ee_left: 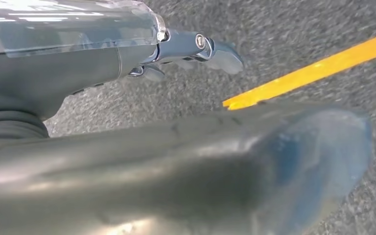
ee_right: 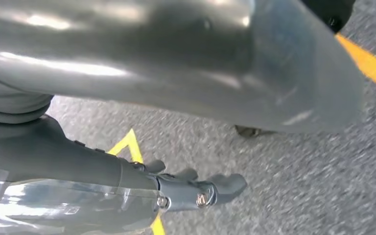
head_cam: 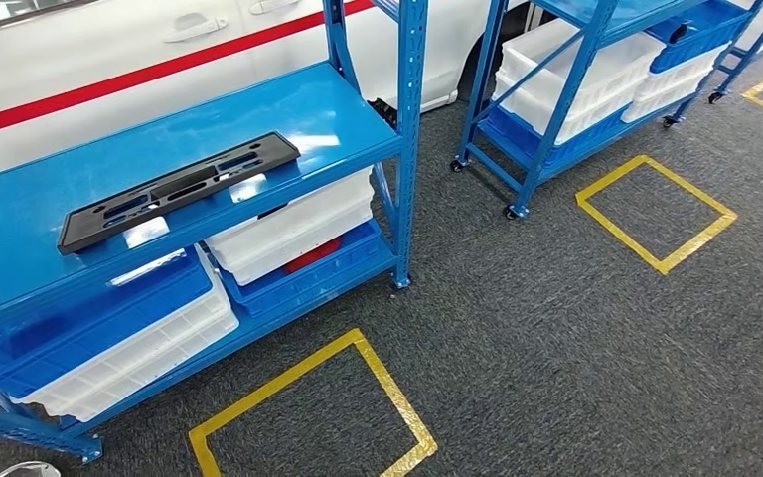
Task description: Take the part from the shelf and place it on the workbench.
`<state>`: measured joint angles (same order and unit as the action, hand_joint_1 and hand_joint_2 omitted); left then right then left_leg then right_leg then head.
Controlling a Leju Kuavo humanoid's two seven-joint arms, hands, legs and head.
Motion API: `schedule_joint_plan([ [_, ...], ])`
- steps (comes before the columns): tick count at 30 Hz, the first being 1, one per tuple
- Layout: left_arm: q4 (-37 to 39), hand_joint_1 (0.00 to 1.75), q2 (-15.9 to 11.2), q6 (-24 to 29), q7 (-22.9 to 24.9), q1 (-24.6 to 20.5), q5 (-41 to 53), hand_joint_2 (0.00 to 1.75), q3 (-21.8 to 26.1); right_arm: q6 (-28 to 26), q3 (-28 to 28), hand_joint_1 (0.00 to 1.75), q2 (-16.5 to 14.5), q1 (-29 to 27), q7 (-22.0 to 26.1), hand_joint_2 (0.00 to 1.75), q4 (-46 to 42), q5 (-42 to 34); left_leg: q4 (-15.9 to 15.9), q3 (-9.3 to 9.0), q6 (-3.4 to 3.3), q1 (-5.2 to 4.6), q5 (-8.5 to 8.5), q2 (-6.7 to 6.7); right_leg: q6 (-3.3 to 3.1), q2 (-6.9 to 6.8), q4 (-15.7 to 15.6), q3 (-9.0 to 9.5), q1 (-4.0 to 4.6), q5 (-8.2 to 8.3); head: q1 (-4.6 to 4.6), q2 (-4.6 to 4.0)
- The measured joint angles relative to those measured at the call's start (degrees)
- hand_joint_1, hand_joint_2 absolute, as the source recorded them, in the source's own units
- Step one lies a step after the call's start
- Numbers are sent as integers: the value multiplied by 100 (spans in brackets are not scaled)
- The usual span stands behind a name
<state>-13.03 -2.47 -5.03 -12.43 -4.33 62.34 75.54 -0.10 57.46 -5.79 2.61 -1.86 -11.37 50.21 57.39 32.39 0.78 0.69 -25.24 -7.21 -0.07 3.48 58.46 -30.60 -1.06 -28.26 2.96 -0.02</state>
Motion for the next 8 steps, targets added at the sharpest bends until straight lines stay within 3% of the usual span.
schedule_joint_plan([
  [1,0,0,-1,2,3,9,8,0,0,-13,2,0,2,6,0,0,0,-2,6,14,35,14,-1,-22,-41,-65,-16,6,2,13,0,0],
  [3,1,0,3,9,5,15,14,0,-1,-31,7,0,11,3,4,0,0,-10,230,127,85,14,-151,185,-130,-213,-60,19,-1,38,1,0],
  [5,2,0,7,15,-2,-19,26,0,-2,-29,12,0,17,-17,11,0,0,-18,903,435,115,4,-527,528,-186,-379,-80,19,21,40,1,0],
  [7,2,0,8,8,-12,-46,46,0,-3,-20,16,0,17,-32,19,0,0,-15,1627,764,138,8,-827,661,-205,-554,-78,14,53,30,0,0],
  [8,2,0,8,4,-14,-49,52,0,-4,-19,17,0,17,-34,20,0,0,-14,1782,833,142,9,-878,674,-208,-596,-78,13,59,27,0,0],
])
